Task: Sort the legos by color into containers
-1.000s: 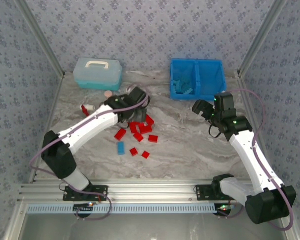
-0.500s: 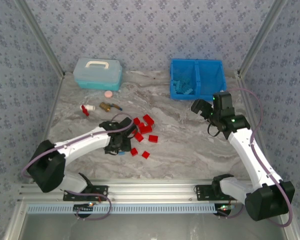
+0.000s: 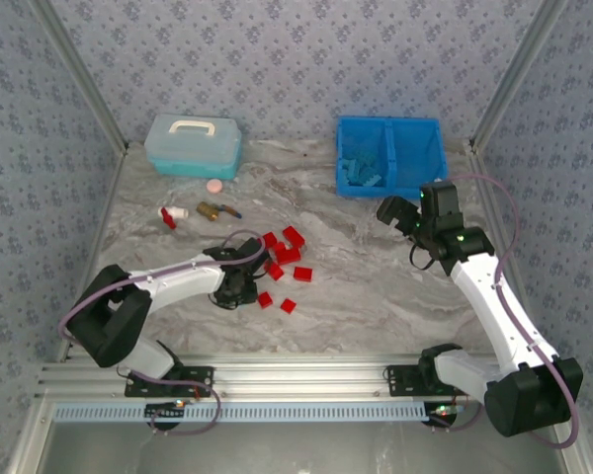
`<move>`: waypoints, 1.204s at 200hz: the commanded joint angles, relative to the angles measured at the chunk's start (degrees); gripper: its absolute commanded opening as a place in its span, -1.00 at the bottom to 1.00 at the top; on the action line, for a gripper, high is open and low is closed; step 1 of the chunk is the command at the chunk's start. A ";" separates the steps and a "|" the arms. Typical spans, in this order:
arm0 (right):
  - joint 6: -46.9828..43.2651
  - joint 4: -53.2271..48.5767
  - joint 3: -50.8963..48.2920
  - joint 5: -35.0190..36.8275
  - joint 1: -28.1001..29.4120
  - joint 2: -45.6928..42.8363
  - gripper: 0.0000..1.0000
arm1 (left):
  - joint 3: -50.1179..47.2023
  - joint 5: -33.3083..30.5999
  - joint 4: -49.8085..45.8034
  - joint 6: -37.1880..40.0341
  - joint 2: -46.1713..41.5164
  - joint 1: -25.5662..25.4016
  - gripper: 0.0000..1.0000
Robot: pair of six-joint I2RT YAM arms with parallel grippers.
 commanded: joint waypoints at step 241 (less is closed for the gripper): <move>1.05 -2.28 2.18 2.04 2.01 -2.36 1.00 | 95.75 5.47 1.98 21.26 50.69 -2.25 -0.53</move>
